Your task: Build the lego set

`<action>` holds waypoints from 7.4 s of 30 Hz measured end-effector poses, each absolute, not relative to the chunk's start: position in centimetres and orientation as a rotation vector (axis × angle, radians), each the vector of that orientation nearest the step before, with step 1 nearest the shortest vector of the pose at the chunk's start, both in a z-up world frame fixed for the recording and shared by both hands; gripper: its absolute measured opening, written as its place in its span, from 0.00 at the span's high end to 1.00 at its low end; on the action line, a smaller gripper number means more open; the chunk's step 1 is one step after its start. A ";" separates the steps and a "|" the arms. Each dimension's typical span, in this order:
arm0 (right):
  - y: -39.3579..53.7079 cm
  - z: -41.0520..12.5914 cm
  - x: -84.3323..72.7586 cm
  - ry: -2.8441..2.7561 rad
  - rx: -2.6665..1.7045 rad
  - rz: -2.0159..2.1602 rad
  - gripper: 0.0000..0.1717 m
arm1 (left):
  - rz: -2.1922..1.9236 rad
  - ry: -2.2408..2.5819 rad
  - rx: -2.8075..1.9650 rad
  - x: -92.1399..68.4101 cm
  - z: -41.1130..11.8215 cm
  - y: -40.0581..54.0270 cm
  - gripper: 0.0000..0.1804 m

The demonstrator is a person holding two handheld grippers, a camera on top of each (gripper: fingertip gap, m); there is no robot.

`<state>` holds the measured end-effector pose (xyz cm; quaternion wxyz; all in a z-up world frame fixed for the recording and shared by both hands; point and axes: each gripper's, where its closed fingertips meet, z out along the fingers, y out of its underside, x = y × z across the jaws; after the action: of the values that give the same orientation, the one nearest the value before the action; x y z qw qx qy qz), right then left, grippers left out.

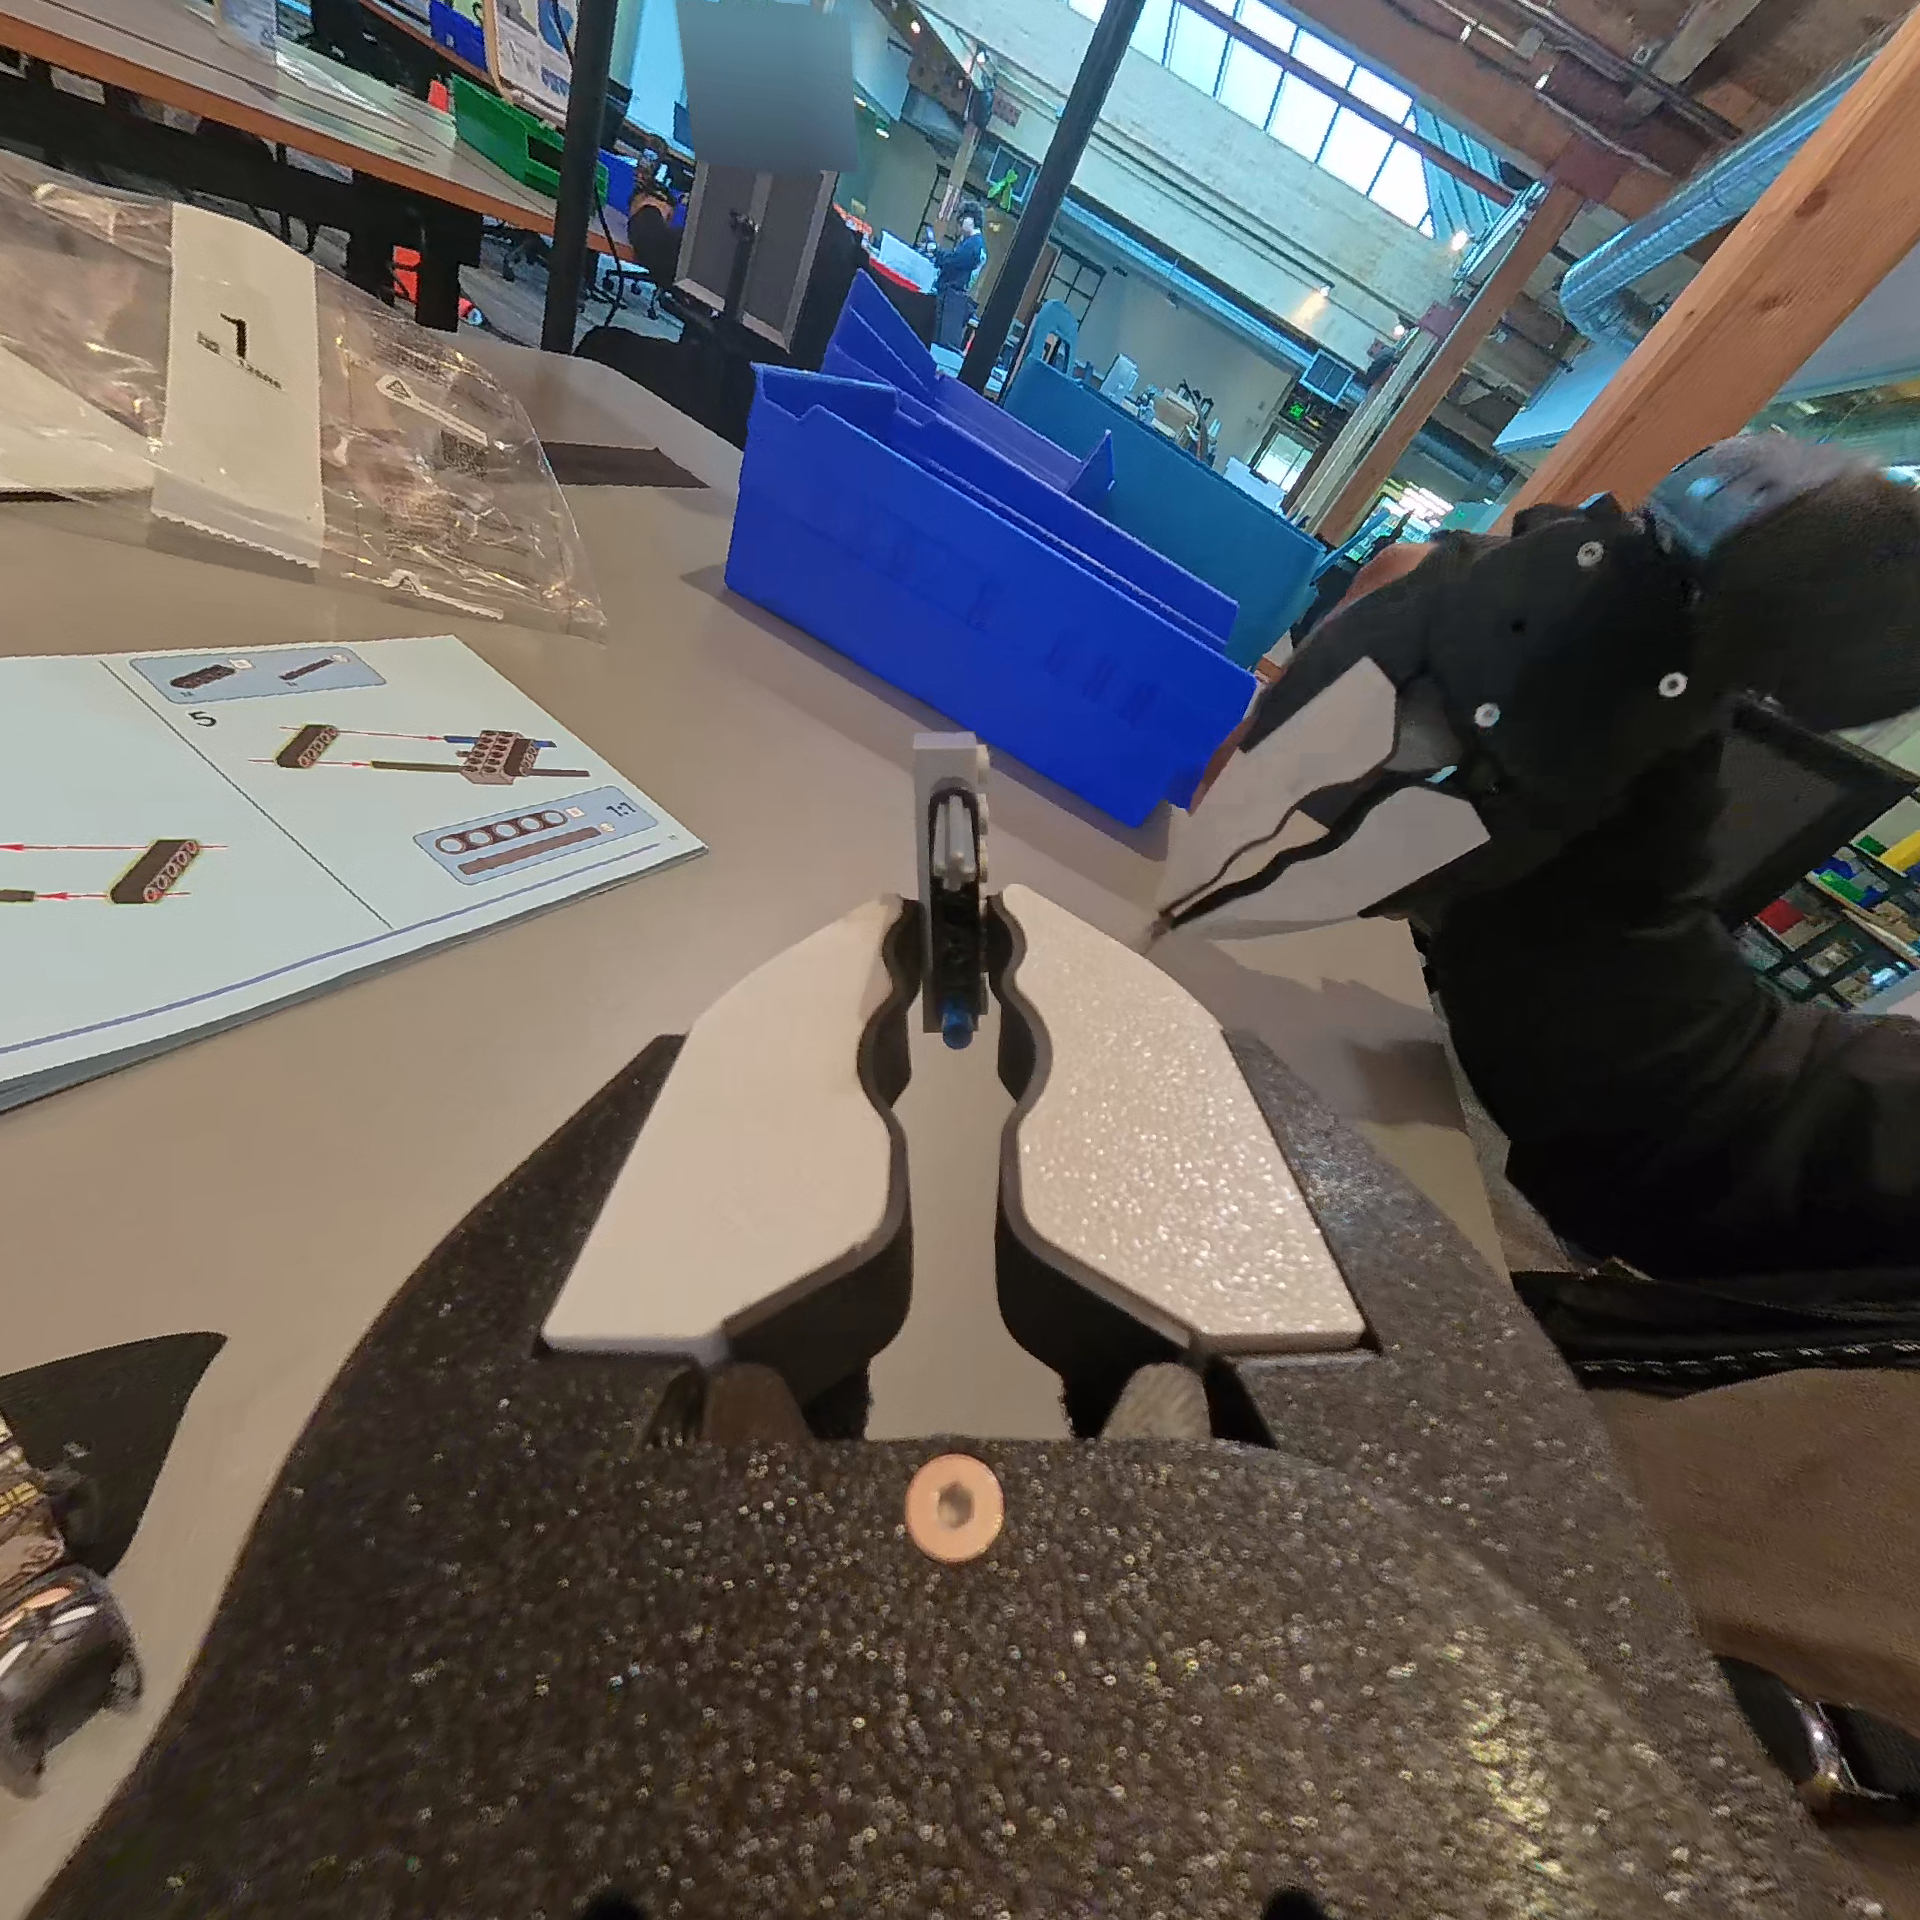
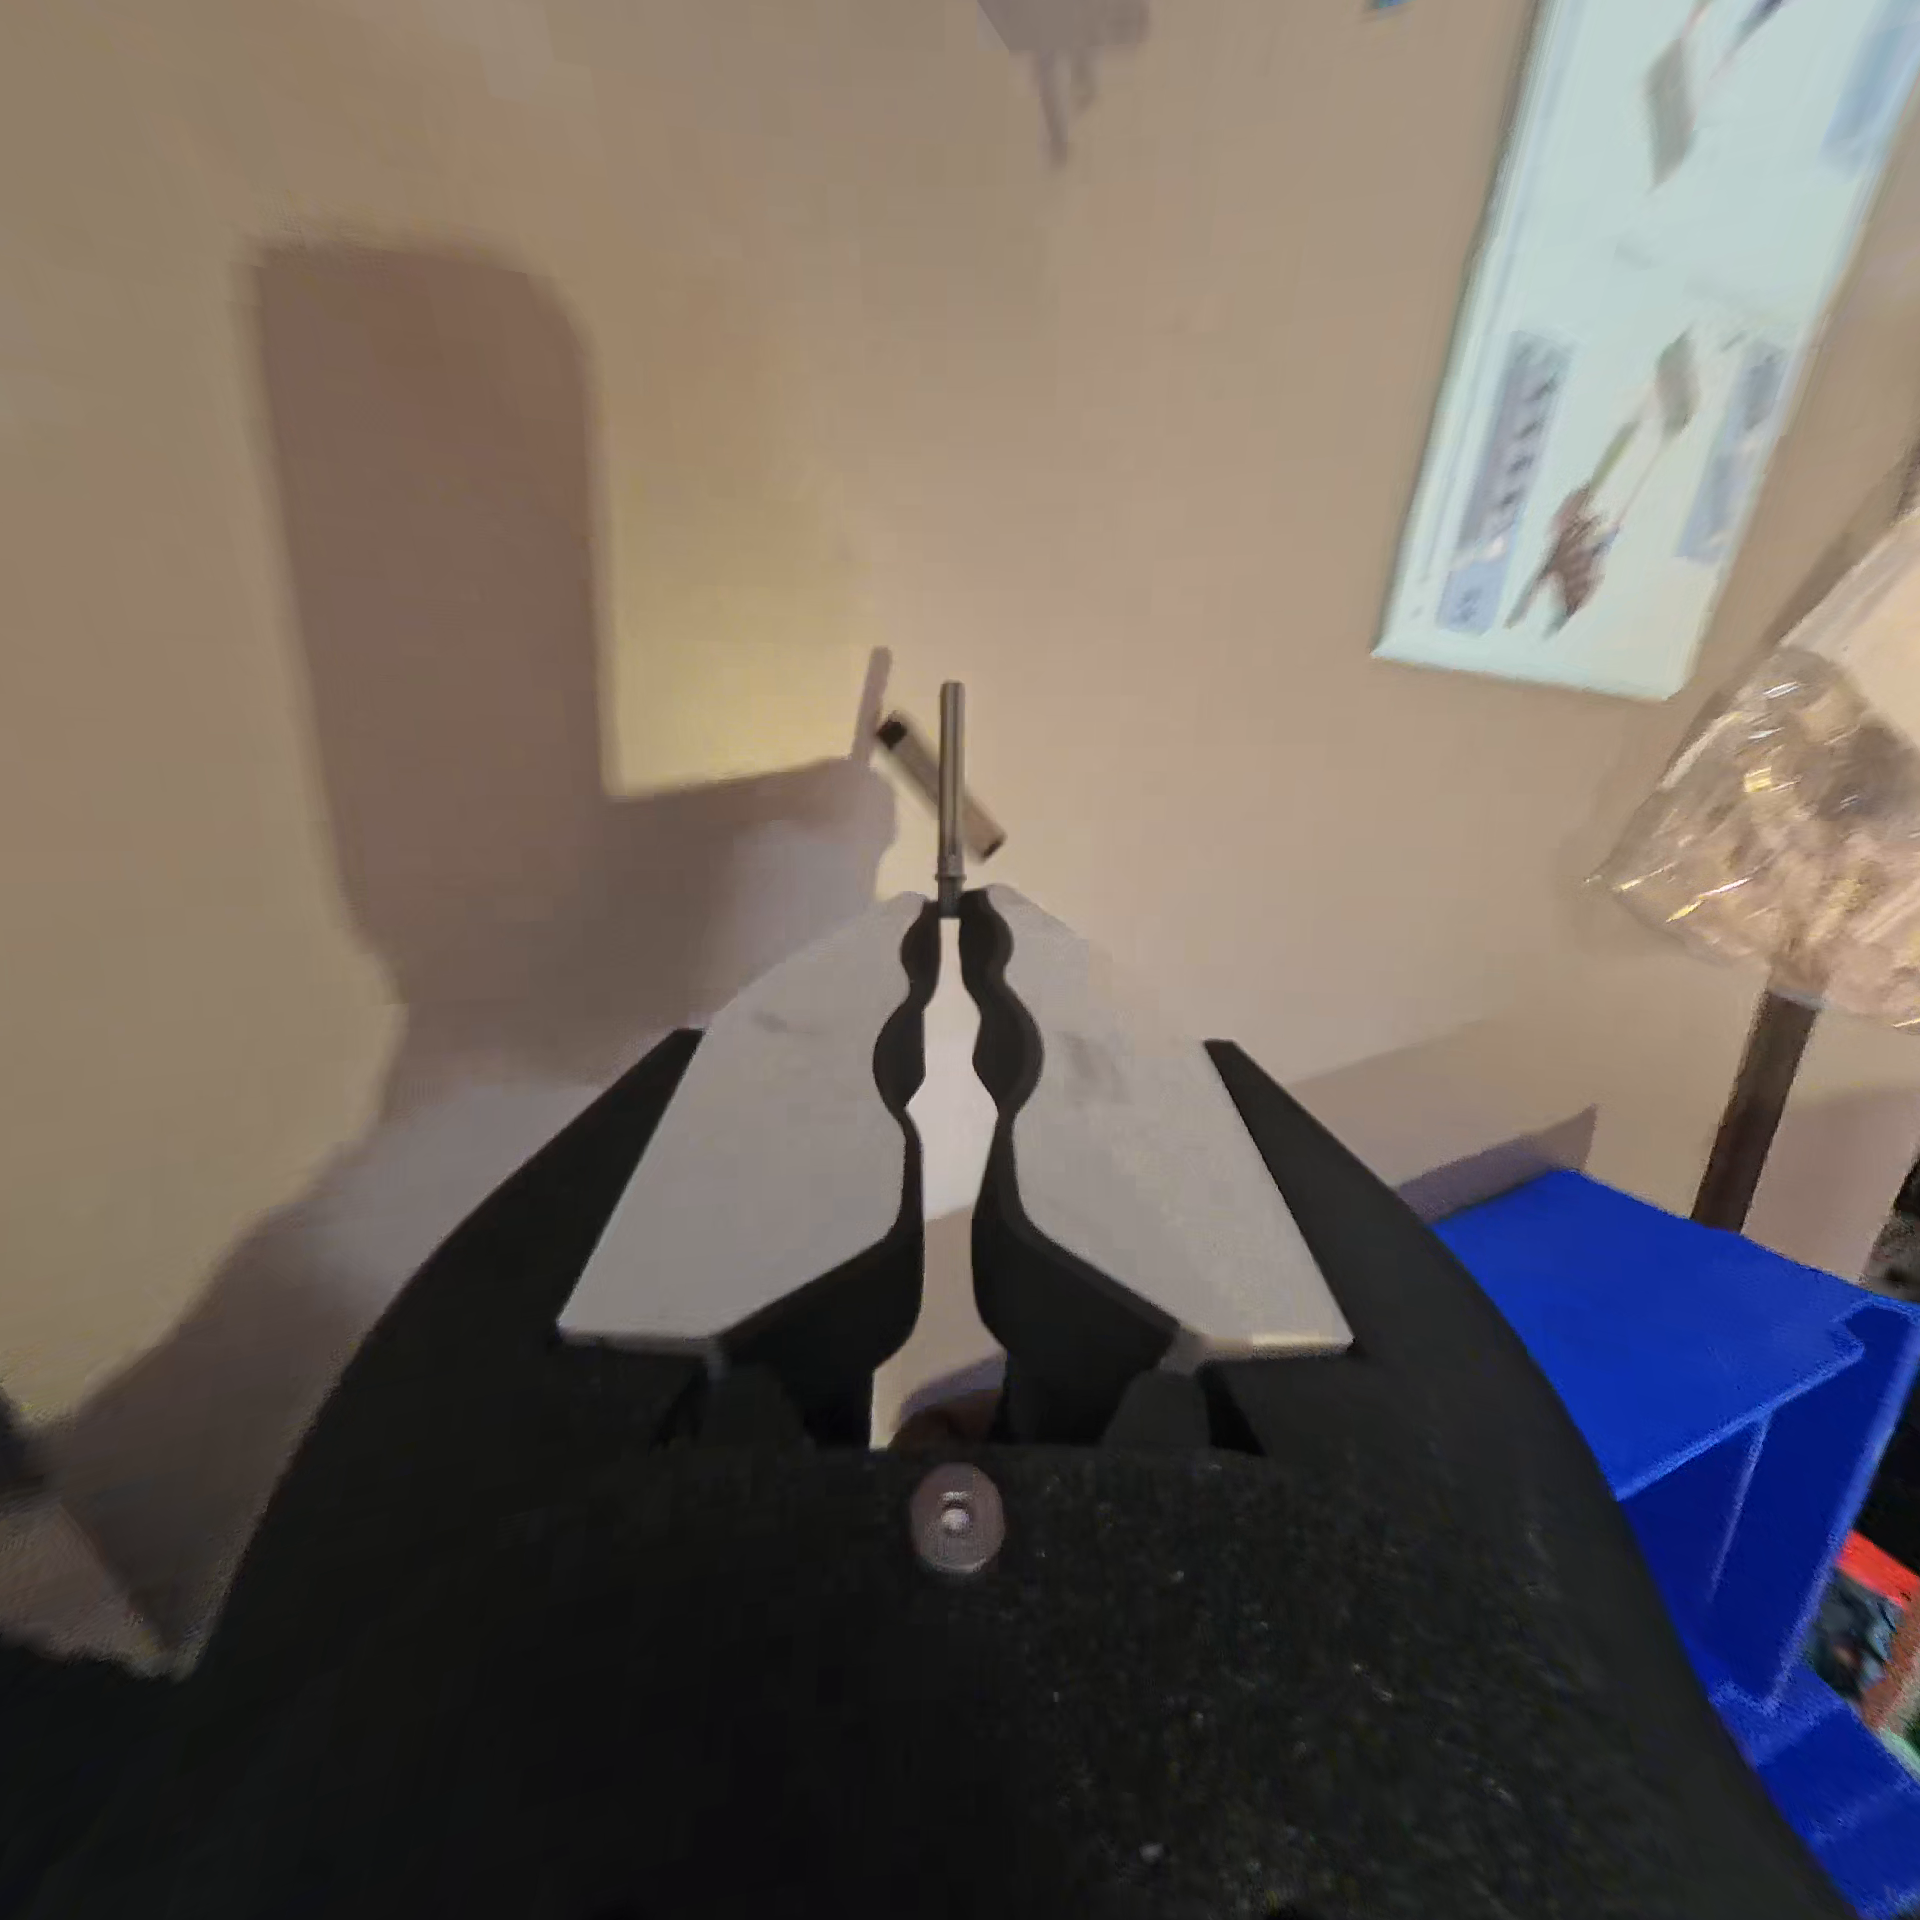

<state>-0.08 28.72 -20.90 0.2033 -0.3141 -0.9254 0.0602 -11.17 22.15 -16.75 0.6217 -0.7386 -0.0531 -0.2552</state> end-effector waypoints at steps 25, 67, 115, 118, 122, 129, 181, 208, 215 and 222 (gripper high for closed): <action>22.8 -16.9 -8.7 -1.768 -1.135 1.211 0.98 | -0.718 -0.093 -1.646 -8.9 -16.3 22.3 0.94; 30.5 -21.4 -7.1 -1.947 -1.119 0.695 0.94 | -0.635 -0.145 -1.783 -9.4 -18.1 22.6 0.94; 26.3 -25.5 -7.8 -2.407 -0.860 0.729 0.98 | -0.615 -0.074 -1.804 -9.7 -18.1 22.1 0.94; 24.9 -23.4 -8.0 -2.271 -0.827 0.822 0.98 | -0.623 -0.035 -1.804 -9.3 -18.0 21.9 0.94; 24.2 -19.3 -7.9 -2.063 -0.781 0.932 0.98 | -0.631 0.048 -1.787 -8.6 -17.6 21.6 0.94; 23.7 -16.2 -7.2 -1.920 -0.696 0.996 0.98 | -0.679 0.140 -1.767 -7.3 -17.3 21.2 0.94; 21.9 -13.8 -6.4 -1.846 -0.559 0.895 0.93 | -0.757 0.215 -1.707 -5.5 -16.5 20.7 0.94; 22.9 -14.0 -4.7 -1.945 -0.558 1.015 0.97 | -0.848 0.249 -1.606 -4.6 -15.3 20.1 0.94; 22.8 -13.9 -4.7 -1.938 -0.549 1.023 0.97 | -0.847 0.253 -1.608 -4.6 -15.3 20.1 0.94; 22.7 -14.1 -4.8 -1.937 -0.546 1.020 0.95 | -0.849 0.247 -1.604 -4.6 -15.3 20.2 0.94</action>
<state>-4.81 22.74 -14.07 0.4286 -0.2187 -0.7756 0.4085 -4.62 20.16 -15.28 0.6091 -0.6945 0.1069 -0.3678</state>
